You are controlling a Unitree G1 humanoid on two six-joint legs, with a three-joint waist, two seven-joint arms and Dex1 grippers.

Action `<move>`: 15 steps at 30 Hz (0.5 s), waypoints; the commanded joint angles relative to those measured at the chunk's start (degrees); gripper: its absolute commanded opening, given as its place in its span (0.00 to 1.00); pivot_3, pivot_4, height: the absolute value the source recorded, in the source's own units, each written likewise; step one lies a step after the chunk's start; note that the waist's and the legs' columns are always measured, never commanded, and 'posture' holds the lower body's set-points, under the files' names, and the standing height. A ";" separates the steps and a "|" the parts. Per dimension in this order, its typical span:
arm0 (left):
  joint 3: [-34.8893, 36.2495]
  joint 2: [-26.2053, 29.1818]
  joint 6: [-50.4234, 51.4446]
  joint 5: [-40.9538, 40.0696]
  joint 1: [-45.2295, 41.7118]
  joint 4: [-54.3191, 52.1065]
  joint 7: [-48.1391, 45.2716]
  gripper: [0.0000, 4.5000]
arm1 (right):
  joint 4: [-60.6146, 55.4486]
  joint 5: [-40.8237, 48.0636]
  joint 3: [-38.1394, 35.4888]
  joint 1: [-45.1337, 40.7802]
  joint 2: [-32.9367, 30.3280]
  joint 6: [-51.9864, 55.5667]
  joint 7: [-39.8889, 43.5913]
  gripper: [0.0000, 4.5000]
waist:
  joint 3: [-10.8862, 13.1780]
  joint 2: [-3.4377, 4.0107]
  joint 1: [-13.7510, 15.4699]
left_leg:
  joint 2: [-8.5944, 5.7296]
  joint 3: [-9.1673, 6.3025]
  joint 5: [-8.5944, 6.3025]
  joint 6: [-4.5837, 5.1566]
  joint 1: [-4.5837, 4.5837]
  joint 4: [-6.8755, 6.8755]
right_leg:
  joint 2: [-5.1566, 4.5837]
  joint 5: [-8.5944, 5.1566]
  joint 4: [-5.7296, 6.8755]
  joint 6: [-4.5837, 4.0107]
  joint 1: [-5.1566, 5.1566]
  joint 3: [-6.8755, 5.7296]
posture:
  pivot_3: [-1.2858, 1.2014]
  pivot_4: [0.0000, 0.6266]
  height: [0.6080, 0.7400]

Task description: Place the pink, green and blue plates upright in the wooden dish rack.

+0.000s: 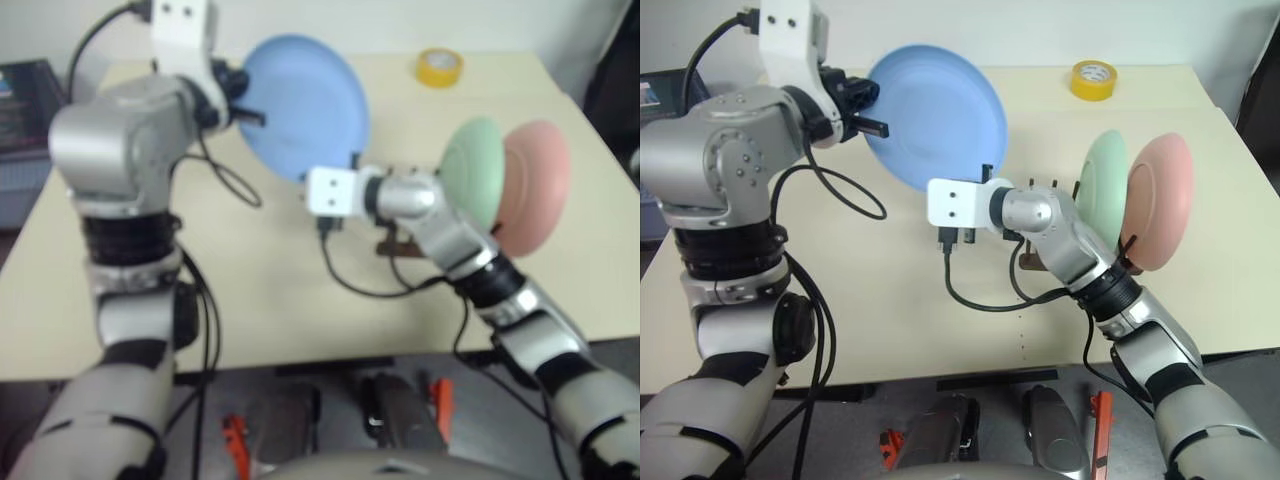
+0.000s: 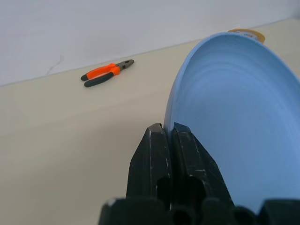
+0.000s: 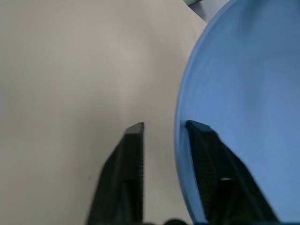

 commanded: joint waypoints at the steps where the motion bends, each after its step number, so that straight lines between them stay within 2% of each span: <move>1: 2.65 -0.49 0.74 -0.96 -1.92 -3.46 0.96 0.00 | 0.31 -1.50 -0.85 -1.17 0.72 -2.15 -0.76 0.01 | 0.00 0.00 -0.10 | 0.00 0.00 0.02 -0.02 0.02 0.00 | 0.00 0.01 0.04 -0.01 0.00 0.00 | 0.52 0.24 1.00; 11: 1.32 1.79 0.22 -0.50 -1.63 -2.87 0.01 0.00 | 1.39 -2.82 -2.71 -1.50 1.31 -5.66 -2.95 0.01 | 0.00 0.00 -0.38 | 0.10 -0.07 0.21 -0.30 0.11 -0.02 | 0.12 0.10 0.29 -0.17 -0.05 -0.02 | 0.52 0.24 1.00; 15: 1.40 2.54 -0.52 -0.31 -1.68 -2.66 0.13 0.25 | 1.27 -2.13 -4.16 -1.52 1.63 -7.12 -4.17 0.00 | 0.00 0.00 -0.34 | 0.10 -0.11 0.26 -0.32 0.11 -0.02 | 0.13 0.13 0.29 -0.21 -0.04 -0.05 | 0.52 0.24 1.00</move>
